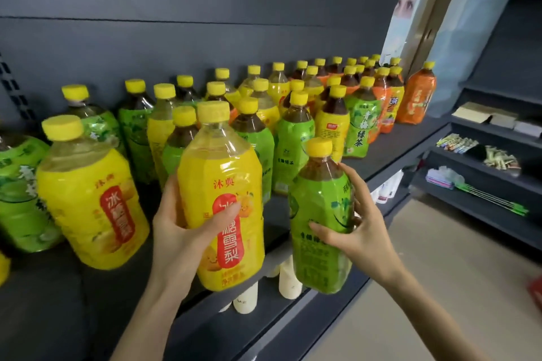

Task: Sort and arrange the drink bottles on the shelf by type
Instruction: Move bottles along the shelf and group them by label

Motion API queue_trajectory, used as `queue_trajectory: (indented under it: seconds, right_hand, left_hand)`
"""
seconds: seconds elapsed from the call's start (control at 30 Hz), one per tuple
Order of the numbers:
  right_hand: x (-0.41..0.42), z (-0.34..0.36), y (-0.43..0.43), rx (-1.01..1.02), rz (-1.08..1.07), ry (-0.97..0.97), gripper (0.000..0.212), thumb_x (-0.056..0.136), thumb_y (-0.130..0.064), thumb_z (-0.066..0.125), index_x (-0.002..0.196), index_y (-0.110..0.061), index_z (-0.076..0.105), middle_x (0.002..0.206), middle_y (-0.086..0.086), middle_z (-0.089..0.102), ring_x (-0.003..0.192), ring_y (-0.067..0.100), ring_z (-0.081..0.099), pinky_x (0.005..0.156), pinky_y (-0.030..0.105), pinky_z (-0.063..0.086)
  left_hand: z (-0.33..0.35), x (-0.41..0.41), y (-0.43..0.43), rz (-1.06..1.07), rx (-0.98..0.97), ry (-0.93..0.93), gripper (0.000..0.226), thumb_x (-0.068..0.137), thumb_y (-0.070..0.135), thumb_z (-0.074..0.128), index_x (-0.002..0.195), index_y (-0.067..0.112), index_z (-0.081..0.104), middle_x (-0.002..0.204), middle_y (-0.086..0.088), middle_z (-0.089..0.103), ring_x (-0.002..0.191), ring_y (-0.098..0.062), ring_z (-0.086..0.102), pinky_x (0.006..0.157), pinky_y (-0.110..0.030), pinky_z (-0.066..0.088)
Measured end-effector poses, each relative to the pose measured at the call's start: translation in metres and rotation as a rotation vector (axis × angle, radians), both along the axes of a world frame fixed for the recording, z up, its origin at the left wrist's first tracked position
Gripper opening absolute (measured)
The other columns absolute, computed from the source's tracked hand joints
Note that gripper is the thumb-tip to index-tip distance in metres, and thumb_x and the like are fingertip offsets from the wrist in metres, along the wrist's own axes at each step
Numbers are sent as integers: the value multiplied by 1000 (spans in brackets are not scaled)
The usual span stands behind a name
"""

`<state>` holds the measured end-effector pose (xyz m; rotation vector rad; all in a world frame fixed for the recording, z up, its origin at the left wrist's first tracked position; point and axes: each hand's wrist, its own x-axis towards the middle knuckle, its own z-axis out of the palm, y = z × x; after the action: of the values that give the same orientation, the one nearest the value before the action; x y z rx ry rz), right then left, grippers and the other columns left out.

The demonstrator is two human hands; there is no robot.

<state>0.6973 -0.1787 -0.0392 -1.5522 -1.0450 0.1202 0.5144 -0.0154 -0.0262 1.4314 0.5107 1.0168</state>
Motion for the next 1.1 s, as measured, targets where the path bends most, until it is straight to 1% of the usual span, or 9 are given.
queue_trajectory:
  seconds: [0.2, 0.33, 0.5, 0.6, 0.77, 0.9, 0.97, 1.03, 1.1]
  right_hand:
    - [73, -4, -12, -19, 98, -39, 95, 63, -40, 82, 143, -36, 30, 140, -13, 45, 128, 10, 47, 102, 43, 44]
    - [131, -3, -28, -21, 186, -26, 96, 63, -40, 82, 143, -38, 30, 142, -17, 43, 129, 6, 45, 103, 33, 43]
    - [205, 2, -52, -21, 224, -35, 94, 62, -42, 81, 142, -39, 30, 140, -15, 45, 127, 7, 47, 103, 32, 45]
    - [244, 11, -59, -7, 239, -71, 95, 60, -45, 79, 142, -39, 31, 142, -21, 41, 130, 4, 42, 104, 30, 43]
    - [285, 13, -42, 52, 208, -109, 96, 61, -48, 79, 143, -38, 30, 145, -15, 38, 133, 10, 40, 105, 45, 42]
    - [292, 2, -12, 73, 109, -107, 98, 62, -53, 81, 143, -36, 27, 145, -20, 34, 133, -2, 33, 109, 37, 37]
    - [290, -3, 2, 93, 62, -84, 94, 64, -47, 80, 141, -36, 28, 142, -21, 34, 131, -3, 34, 107, 33, 37]
    - [287, -4, 15, 100, 35, -94, 90, 64, -48, 78, 137, -42, 25, 140, -19, 33, 128, -5, 32, 103, 29, 37]
    - [288, -5, 30, 71, 6, -161, 92, 65, -55, 70, 140, -40, 20, 143, -7, 31, 127, 1, 32, 95, 32, 40]
  left_hand:
    - [0, 56, -35, 99, 8, -1, 113, 21, 71, 81, 126, 48, 48, 108, 16, 66, 92, -6, 67, 63, -26, 54]
    - [0, 108, -64, 171, 9, -40, 115, 21, 68, 83, 127, 45, 48, 110, 12, 67, 93, -10, 68, 68, -34, 55]
    - [-1, 181, -97, 277, 87, -52, 105, 33, 58, 84, 130, 38, 47, 116, 9, 63, 98, -7, 65, 63, -21, 55]
    - [-4, 219, -107, 365, 130, -57, 94, 39, 54, 83, 125, 48, 45, 122, 15, 59, 104, -2, 61, 71, -21, 56]
    - [-13, 262, -107, 545, 215, 16, 97, 49, 56, 79, 135, 48, 35, 136, 15, 46, 123, -6, 47, 95, -43, 49]
    - [-23, 281, -95, 713, 300, 91, 92, 54, 62, 75, 132, 61, 26, 138, 25, 39, 130, -5, 38, 105, -45, 41]
    - [-30, 287, -91, 776, 328, 148, 93, 56, 66, 71, 135, 59, 22, 135, 23, 39, 128, -1, 36, 105, -40, 39]
    - [-35, 292, -88, 836, 354, 207, 94, 58, 69, 65, 138, 56, 17, 127, 19, 37, 121, 1, 31, 96, -33, 36]
    - [-39, 295, -80, 872, 374, 258, 94, 61, 71, 60, 139, 57, 9, 121, 16, 34, 117, -3, 28, 94, -33, 32]
